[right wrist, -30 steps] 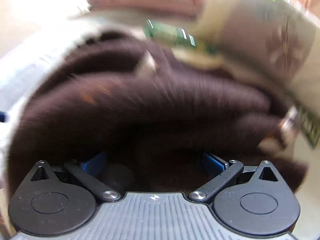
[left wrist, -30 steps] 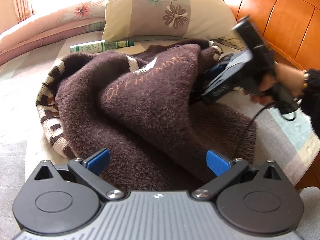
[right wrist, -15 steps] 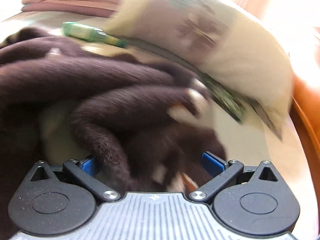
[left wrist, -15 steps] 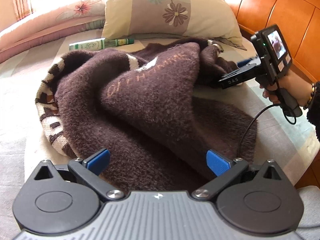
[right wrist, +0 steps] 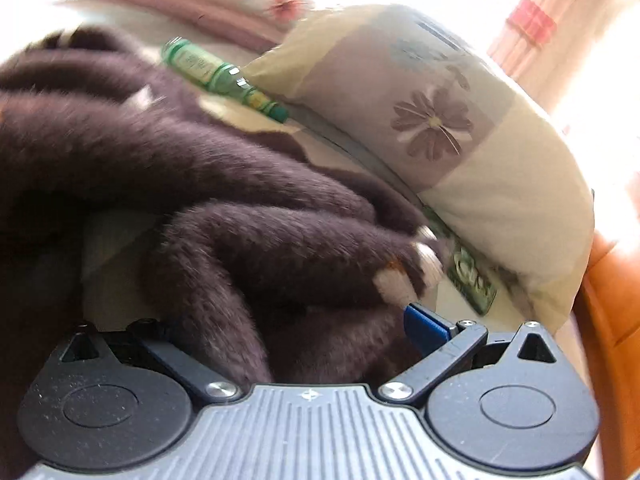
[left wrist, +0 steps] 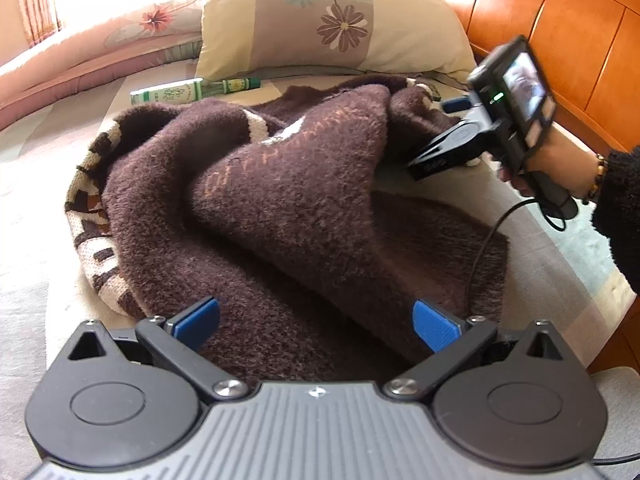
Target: Fold clothes
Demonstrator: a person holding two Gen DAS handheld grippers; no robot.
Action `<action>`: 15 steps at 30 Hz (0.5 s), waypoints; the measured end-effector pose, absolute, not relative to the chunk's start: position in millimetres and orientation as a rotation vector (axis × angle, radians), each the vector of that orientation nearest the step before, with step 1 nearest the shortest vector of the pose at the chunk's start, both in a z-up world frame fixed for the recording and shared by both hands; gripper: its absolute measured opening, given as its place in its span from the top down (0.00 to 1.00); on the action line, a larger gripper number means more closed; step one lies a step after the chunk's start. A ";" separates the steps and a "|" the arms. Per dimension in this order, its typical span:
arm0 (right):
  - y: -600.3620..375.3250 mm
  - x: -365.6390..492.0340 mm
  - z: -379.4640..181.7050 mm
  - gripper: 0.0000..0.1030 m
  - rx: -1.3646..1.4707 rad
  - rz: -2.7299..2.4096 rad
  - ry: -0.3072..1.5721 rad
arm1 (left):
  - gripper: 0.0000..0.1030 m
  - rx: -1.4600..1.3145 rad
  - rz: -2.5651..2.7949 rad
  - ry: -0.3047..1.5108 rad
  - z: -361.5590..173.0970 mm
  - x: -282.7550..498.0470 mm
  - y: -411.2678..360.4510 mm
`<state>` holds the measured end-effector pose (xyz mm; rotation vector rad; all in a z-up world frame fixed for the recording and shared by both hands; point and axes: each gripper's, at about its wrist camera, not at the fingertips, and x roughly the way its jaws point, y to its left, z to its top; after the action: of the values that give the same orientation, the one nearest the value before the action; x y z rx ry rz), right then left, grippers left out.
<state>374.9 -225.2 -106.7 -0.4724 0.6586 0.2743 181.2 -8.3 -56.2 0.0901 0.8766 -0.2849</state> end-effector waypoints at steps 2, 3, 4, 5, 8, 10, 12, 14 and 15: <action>-237.7 377.4 -101.5 0.00 -0.414 0.247 0.649 | 0.01 0.083 -0.277 0.881 -57.6 183.1 -6.0; -249.6 377.3 -96.0 0.00 -0.356 0.228 0.643 | 0.01 0.081 -0.276 0.884 -58.6 184.0 -6.0; -262.0 376.2 -89.6 0.00 -0.314 0.195 0.624 | 0.01 0.079 -0.277 0.886 -59.5 184.8 -6.1; -274.5 375.0 -83.1 0.00 -0.274 0.162 0.605 | 0.01 0.079 -0.284 0.886 -60.3 184.8 -6.4; -306.3 372.3 -65.6 0.00 -0.207 0.042 0.542 | 0.01 0.076 -0.303 0.886 -61.3 184.0 -7.8; -324.0 374.4 -56.2 0.00 -0.174 -0.017 0.525 | 0.01 0.076 -0.309 0.884 -61.0 183.1 -7.9; -335.7 376.1 -50.2 0.00 -0.182 -0.079 0.524 | 0.01 0.075 -0.306 0.883 -60.8 182.8 -6.8; -344.8 378.6 -48.6 0.00 -0.206 -0.118 0.539 | 0.01 0.072 -0.298 0.883 -60.4 183.1 -4.9; -349.5 379.1 -48.4 0.00 -0.215 -0.137 0.548 | 0.01 0.071 -0.294 0.883 -60.3 183.2 -4.0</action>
<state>379.1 -349.5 -48.4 -0.2151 0.5484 -0.1369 183.2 -4.0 -60.3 0.0709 0.8829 -0.2938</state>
